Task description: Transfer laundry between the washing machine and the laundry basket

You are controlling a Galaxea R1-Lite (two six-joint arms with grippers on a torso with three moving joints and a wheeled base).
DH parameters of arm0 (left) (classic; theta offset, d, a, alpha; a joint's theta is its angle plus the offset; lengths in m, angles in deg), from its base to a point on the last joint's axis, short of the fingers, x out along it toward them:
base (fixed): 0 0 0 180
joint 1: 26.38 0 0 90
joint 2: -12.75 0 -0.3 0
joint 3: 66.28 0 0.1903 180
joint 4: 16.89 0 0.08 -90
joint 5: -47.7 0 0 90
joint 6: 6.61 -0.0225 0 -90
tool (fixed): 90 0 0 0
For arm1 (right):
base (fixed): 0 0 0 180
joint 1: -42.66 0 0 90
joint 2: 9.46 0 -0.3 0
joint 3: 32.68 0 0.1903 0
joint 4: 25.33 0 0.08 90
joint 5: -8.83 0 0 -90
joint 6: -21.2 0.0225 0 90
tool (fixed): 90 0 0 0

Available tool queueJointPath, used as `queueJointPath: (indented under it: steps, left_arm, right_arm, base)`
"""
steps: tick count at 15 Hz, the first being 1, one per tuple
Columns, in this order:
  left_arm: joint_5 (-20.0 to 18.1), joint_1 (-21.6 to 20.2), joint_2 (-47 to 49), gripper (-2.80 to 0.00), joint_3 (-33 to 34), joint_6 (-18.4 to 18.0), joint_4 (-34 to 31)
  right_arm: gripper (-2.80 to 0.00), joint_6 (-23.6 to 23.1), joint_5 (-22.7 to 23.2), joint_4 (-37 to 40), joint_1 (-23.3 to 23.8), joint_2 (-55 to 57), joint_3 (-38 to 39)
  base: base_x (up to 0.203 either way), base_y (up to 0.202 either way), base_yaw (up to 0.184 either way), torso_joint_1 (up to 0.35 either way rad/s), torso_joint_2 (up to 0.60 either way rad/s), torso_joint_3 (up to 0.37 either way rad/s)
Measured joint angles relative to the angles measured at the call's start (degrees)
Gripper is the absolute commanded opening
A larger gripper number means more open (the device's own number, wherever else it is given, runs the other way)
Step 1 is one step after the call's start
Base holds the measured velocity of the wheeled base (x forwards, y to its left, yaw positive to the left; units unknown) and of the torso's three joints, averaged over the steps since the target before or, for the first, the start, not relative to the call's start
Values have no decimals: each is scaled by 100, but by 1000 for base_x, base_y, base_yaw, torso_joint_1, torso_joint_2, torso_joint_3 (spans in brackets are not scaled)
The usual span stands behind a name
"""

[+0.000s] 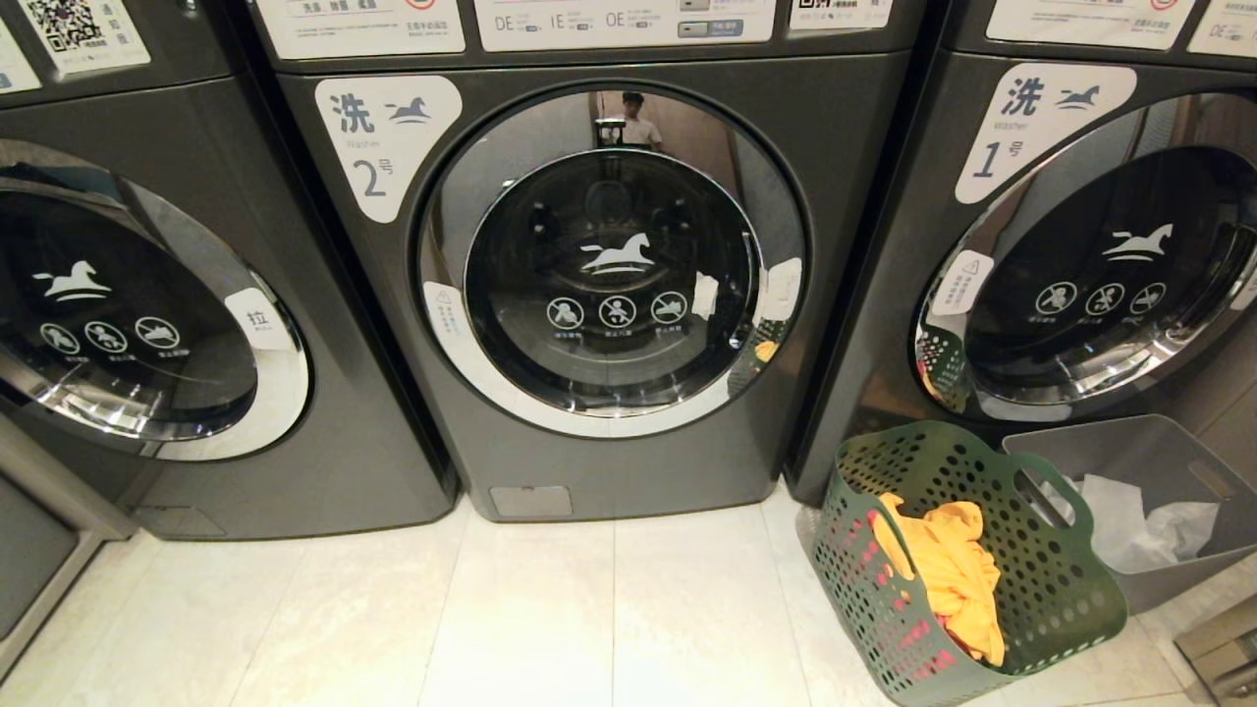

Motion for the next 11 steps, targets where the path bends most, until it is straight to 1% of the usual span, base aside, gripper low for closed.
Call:
queueJointPath:
  steps: [8, 11]
  left_arm:
    - [17, 0, -1, -280, 2, 56, 2]
    - [17, 0, -1, -280, 2, 56, 2]
  right_arm:
    - [-280, -10, -58, 1, 0, 2, 0]
    - [-280, 62, -63, 0, 0, 2, 0]
  base:
    - [0, 0, 0, 0, 0, 0]
    - [0, 0, 0, 0, 0, 0]
